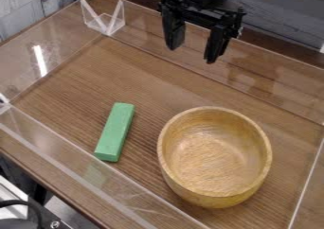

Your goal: Put the green block in the brown bowl

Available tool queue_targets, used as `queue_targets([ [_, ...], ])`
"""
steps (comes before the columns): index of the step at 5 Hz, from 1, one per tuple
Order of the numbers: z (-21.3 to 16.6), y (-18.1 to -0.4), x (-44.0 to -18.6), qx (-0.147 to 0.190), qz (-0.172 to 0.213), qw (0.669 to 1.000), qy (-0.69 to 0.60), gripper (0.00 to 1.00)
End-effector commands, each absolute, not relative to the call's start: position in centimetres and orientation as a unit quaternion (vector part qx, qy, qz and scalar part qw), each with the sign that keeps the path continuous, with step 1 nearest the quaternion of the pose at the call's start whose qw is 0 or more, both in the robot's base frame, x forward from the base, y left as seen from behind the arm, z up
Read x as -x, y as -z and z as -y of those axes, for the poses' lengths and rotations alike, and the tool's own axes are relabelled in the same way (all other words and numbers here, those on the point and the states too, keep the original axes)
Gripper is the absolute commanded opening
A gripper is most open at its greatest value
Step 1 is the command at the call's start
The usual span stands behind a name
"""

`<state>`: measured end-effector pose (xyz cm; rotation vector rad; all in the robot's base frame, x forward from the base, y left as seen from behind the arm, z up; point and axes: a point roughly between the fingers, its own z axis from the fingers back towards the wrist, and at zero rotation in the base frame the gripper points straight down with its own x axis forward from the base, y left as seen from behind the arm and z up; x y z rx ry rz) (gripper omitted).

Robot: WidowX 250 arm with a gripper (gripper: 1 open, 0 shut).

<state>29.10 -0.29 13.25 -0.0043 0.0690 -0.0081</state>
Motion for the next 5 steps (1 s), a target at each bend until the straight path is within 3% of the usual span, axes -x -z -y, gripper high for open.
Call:
queue_targets([
  [1,-0.8,-12.3,-27.9,0.004,-0.039,0.999,-0.004,1.0],
  [2,-2.4,-10.8,-25.0,0.004,-0.045,0.999,-0.016,1.0],
  [3,-4.1,-10.5,-22.2,0.002,-0.021,1.0,-0.02,1.0],
  [5,-5.4,-8.9,-20.3,-0.001,-0.004,1.0,-0.021,1.0],
])
